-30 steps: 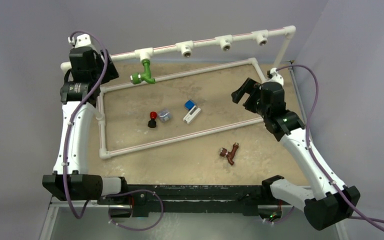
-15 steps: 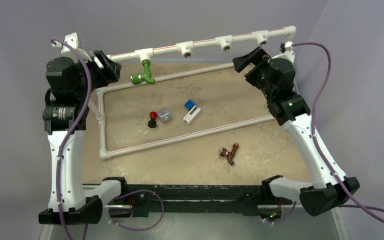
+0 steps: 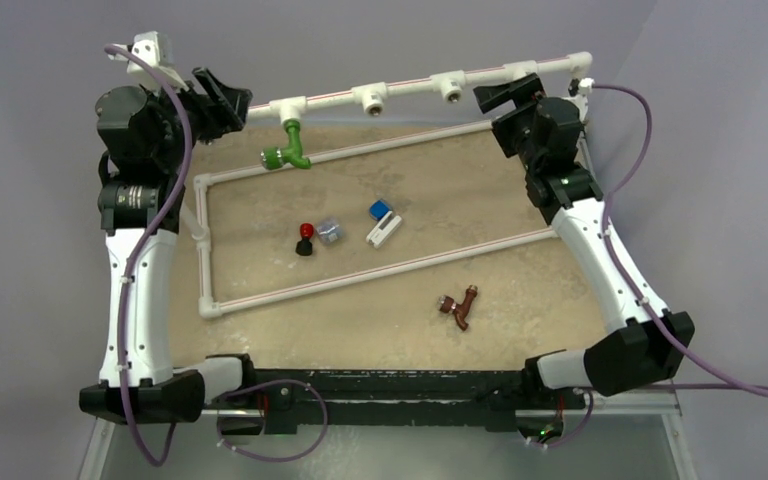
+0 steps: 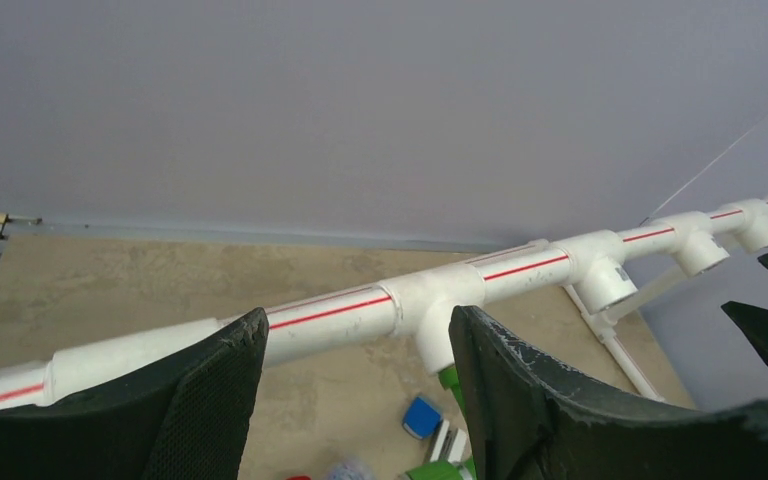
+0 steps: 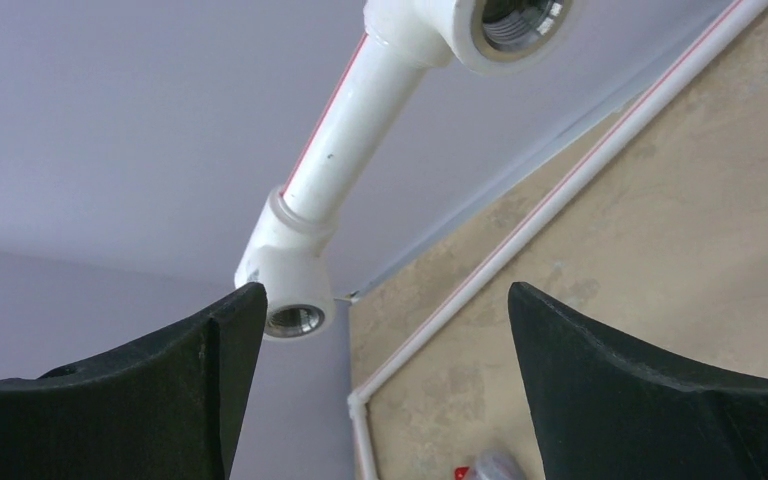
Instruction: Install the water faucets
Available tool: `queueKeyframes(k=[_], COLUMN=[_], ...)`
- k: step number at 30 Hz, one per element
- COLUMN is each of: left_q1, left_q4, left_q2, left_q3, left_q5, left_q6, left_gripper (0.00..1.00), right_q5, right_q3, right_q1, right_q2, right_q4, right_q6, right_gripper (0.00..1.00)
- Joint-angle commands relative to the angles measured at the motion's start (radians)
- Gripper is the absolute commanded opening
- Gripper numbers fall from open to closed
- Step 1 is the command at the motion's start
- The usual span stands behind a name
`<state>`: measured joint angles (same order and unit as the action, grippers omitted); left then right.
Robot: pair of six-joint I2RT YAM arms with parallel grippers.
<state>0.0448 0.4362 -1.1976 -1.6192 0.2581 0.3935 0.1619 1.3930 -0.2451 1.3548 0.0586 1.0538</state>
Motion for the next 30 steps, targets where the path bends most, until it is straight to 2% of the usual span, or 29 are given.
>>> queueKeyframes(k=[1,5,10,20,22,25,29,30], left_q1=[0.003,0.005,0.004,0.005,0.005,0.005,0.004,0.005], left_q4=[-0.148,-0.180,-0.202,-0.196,-0.196,-0.187,-0.168,-0.168], left_q2=[-0.054,-0.096,-0.149,-0.195,-0.197,-0.194,-0.179,-0.169], left_q3=[0.004,-0.001,-0.009,0.007,0.020,0.039,0.078,0.097], left_q5=[0.019,0.020,0.012,-0.012,-0.019,-0.020,-0.044,-0.055], left_q6=[-0.046,-0.042,-0.059,-0.086,-0.090,-0.093,-0.108,-0.112], left_gripper=[0.66,0.66,0.66,0.67,0.68,0.68,0.68,0.68], right_q5=[-0.040,-0.064,-0.025,-0.023,-0.026,-0.048,-0.096,-0.111], right_q3=[0.064,0.079,0.115,0.225,0.233,0.233,0.239,0.233], right_q1=[0.011,0.023,0.028,0.032,0.032,0.032,0.033,0.033], right_q2=[0.018,0.061,0.127,0.252,0.263,0.279,0.297,0.296], right_q4=[-0.140,-0.170,-0.163,-0.146,-0.152,-0.164,-0.173,-0.179], right_q6=[0.092,0.157,0.267,0.347,0.347,0.348,0.318,0.316], right_gripper=[0.90,0.88,0.83,0.65,0.57,0.39,0.00,0.00])
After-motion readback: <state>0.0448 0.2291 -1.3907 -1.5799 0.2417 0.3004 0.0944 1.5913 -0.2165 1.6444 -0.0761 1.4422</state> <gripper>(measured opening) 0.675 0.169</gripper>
